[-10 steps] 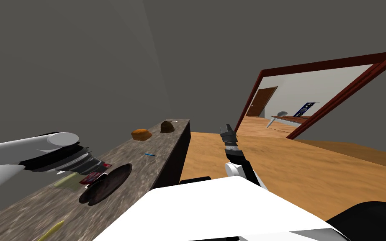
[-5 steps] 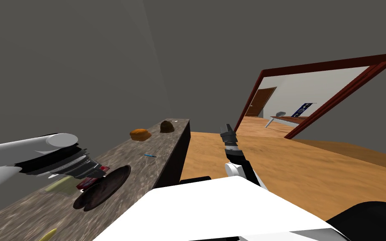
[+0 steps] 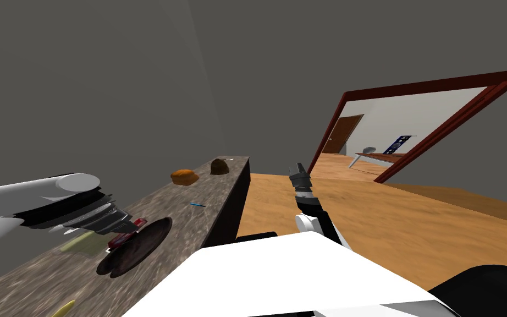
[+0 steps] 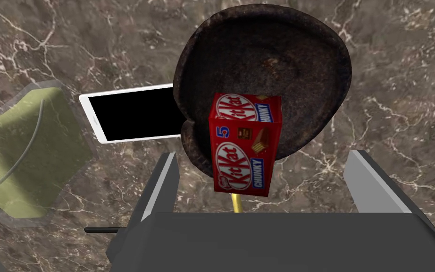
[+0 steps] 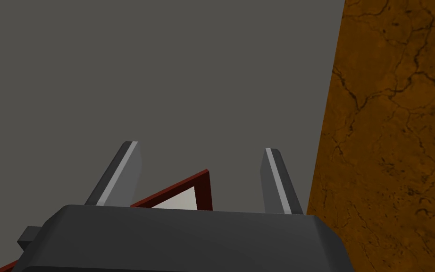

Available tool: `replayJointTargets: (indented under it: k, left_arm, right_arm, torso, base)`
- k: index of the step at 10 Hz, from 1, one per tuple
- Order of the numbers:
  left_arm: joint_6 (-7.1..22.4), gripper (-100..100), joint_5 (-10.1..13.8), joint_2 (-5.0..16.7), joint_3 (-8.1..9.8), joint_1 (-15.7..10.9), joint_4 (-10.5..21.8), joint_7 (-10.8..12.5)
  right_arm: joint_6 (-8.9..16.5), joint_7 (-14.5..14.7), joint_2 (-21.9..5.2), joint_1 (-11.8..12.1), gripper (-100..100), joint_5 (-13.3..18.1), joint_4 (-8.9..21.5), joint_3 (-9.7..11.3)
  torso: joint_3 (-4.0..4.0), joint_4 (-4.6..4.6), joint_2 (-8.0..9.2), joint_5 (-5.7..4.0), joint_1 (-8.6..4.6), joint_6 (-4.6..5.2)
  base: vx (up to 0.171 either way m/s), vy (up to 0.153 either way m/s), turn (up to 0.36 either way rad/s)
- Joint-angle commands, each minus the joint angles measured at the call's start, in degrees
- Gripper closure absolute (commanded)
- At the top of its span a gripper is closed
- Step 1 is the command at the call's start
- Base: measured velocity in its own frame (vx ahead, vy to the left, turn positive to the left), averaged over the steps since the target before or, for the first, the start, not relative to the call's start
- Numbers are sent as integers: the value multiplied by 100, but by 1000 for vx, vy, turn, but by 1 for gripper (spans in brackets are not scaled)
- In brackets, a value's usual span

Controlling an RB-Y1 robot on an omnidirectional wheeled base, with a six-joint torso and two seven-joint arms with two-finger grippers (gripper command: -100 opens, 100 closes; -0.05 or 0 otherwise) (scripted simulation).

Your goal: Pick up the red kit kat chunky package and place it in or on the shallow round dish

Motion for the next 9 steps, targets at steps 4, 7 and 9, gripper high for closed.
replayJointTargets:
  k: [4, 7, 9]
  left_arm:
    - [529, -100, 317, 382, 198, -35, -290, 266]
    - [467, 0, 283, 344, 195, -9, -247, 214]
    - [467, 0, 283, 344, 195, -9, -247, 214]
  right_arm:
    - [0, 0, 0, 0, 0, 0, 0, 0]
    - [0, 0, 0, 0, 0, 0, 0, 0]
    - [0, 0, 0, 0, 0, 0, 0, 0]
  torso:
    - [-2, -1, -4, 1, 3, 0]
    - [0, -1, 1, 2, 0, 1]
    - [0, 0, 2, 2, -2, 1]
  base:
    - [15, 17, 13]
    - [2, 2, 0]
    - [0, 0, 0]
